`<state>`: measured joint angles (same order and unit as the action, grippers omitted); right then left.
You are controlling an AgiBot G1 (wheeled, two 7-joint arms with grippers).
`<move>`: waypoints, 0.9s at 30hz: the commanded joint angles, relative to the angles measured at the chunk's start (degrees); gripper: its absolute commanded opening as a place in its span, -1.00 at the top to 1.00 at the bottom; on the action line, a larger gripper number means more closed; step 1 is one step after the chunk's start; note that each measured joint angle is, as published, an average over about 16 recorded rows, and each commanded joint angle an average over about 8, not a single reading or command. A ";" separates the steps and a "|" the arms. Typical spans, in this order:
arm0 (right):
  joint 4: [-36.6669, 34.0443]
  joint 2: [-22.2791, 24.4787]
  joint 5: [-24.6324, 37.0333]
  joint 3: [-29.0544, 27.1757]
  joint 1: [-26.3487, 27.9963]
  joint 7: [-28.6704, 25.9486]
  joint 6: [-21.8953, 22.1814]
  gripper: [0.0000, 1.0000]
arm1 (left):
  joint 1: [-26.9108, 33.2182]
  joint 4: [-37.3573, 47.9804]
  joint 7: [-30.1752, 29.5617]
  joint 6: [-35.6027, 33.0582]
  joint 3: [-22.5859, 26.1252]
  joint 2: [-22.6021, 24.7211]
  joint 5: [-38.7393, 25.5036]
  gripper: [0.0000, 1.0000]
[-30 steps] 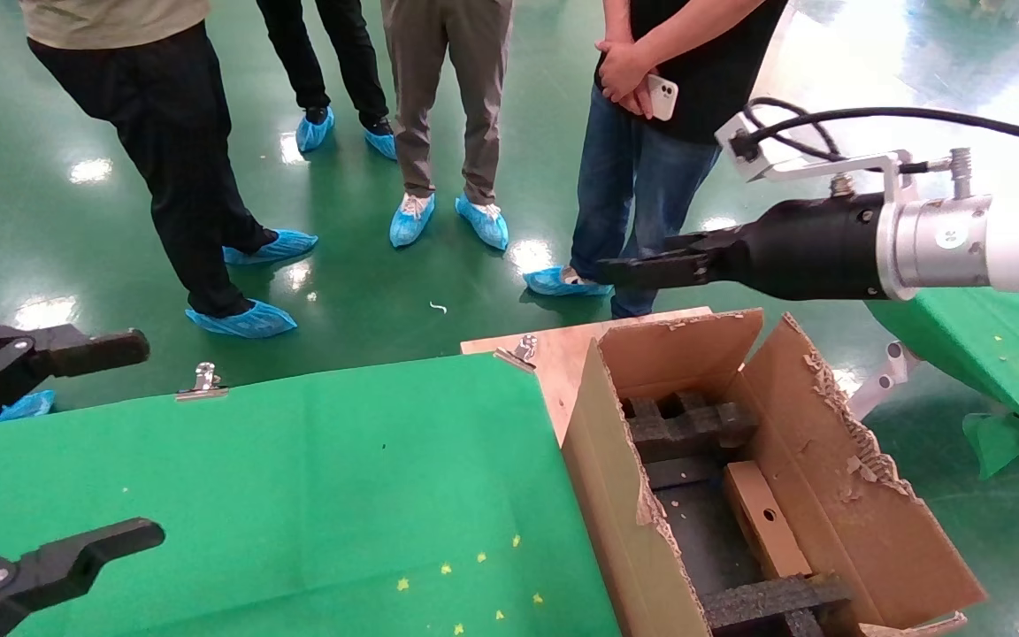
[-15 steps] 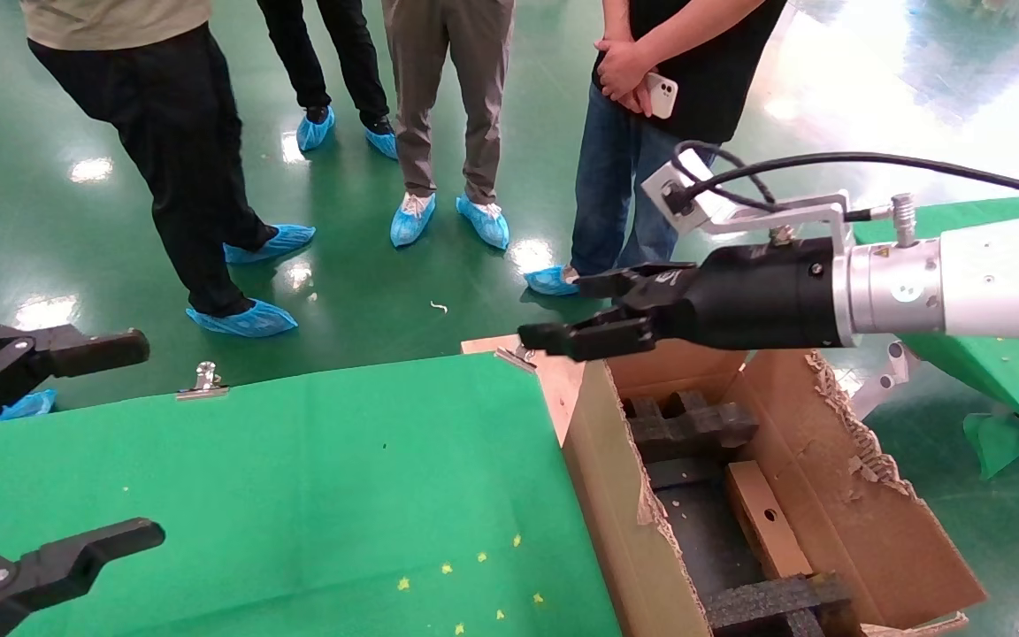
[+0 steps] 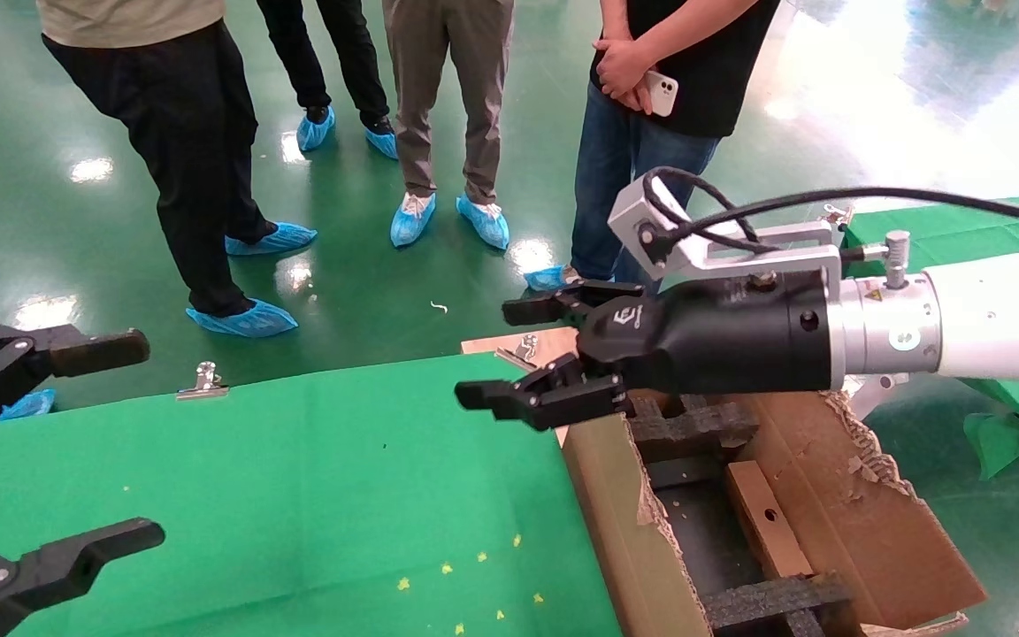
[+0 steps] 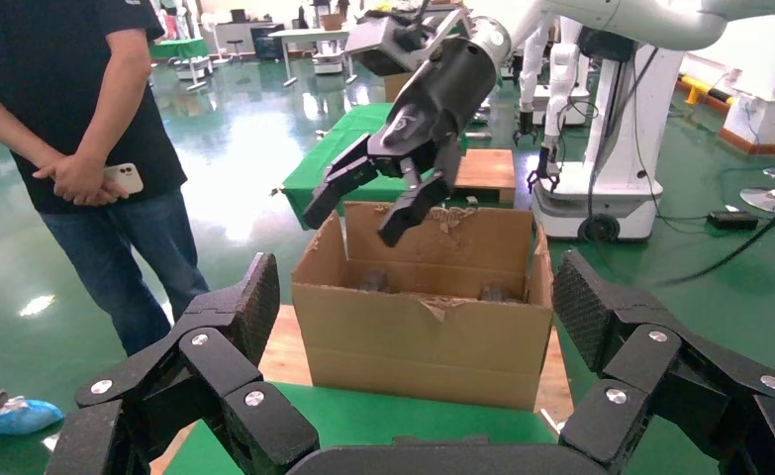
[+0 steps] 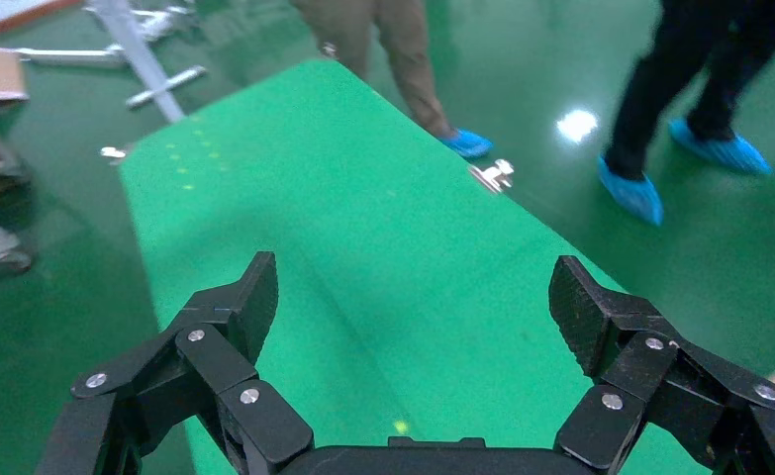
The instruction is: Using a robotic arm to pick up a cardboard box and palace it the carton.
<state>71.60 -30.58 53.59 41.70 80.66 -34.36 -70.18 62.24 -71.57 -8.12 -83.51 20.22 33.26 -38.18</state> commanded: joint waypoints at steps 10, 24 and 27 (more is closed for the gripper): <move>0.86 -1.93 -5.11 -11.18 -8.31 10.28 -6.75 -1.00 | 0.00 0.00 0.00 0.00 0.00 0.00 0.00 -1.00; 1.90 -4.28 -11.34 -24.85 -18.47 22.81 -14.99 -1.00 | 0.00 0.00 0.00 0.01 0.01 0.00 0.01 -1.00; 2.03 -4.60 -12.21 -26.74 -19.86 24.27 -16.10 -1.00 | -0.01 0.01 0.01 0.01 0.00 -0.01 0.02 -1.00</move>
<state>73.57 -35.04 41.75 15.87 61.46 -10.94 -85.76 62.23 -71.56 -8.11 -83.50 20.22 33.26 -38.16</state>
